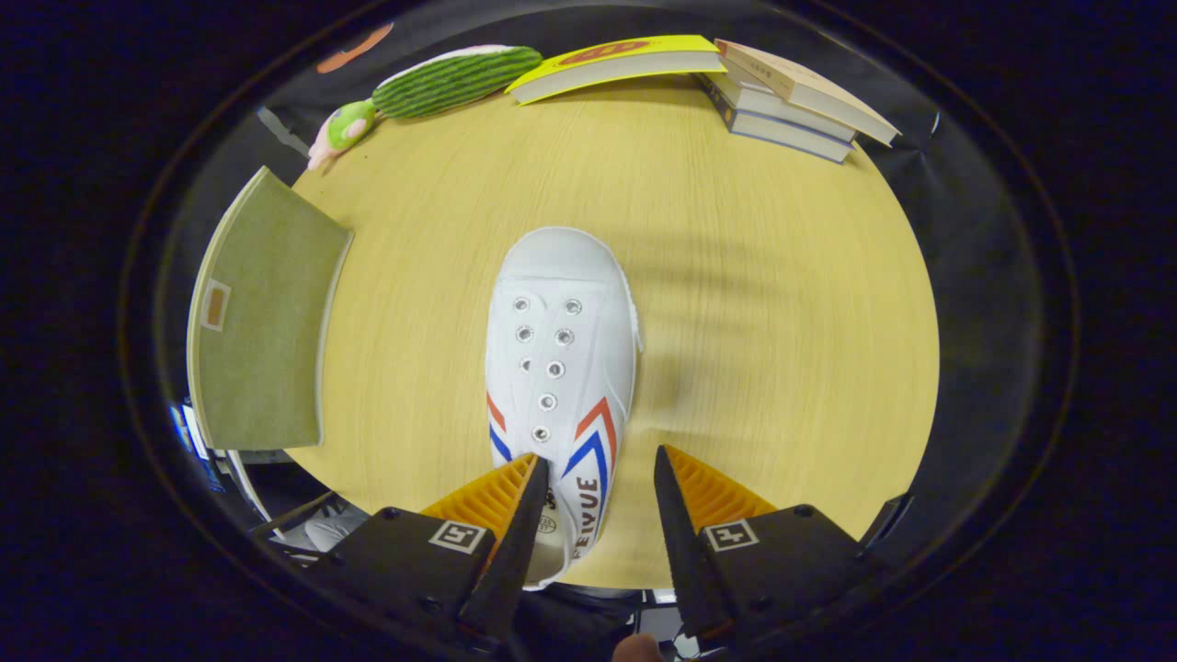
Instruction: Open the storage box then place both shoes into the box .Put the left shoe in first, then the right shoe, with the right side of both shoes facing outward in a uniform manner.
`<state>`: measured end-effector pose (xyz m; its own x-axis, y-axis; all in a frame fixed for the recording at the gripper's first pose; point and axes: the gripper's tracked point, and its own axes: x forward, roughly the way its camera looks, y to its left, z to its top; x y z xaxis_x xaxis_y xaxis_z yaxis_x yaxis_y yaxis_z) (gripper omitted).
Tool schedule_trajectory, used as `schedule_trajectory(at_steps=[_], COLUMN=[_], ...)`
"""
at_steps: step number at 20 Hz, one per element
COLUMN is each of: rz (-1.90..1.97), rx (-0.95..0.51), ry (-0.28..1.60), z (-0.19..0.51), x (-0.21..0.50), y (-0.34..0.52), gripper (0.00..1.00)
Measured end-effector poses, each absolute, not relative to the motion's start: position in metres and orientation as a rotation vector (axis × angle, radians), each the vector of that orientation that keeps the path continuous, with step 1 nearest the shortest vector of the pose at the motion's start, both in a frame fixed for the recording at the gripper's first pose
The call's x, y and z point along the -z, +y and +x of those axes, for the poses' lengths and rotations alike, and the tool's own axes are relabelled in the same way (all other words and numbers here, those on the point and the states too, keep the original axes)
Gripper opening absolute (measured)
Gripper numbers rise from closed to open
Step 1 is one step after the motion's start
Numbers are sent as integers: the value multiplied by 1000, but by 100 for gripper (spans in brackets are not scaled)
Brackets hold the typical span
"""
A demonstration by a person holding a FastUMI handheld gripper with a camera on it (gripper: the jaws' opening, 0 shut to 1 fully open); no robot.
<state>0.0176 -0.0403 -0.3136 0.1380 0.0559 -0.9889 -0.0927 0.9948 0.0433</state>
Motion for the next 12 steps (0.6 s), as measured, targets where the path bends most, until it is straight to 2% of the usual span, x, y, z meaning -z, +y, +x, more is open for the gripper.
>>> schedule_trajectory(at_steps=[5,9,12], rz=[-11,82,118], rx=[-147,-105,-144], ry=[1445,1480,1473], z=[17,16,18], x=[317,330,333], y=[-28,-32,-30], gripper=[70,71,71])
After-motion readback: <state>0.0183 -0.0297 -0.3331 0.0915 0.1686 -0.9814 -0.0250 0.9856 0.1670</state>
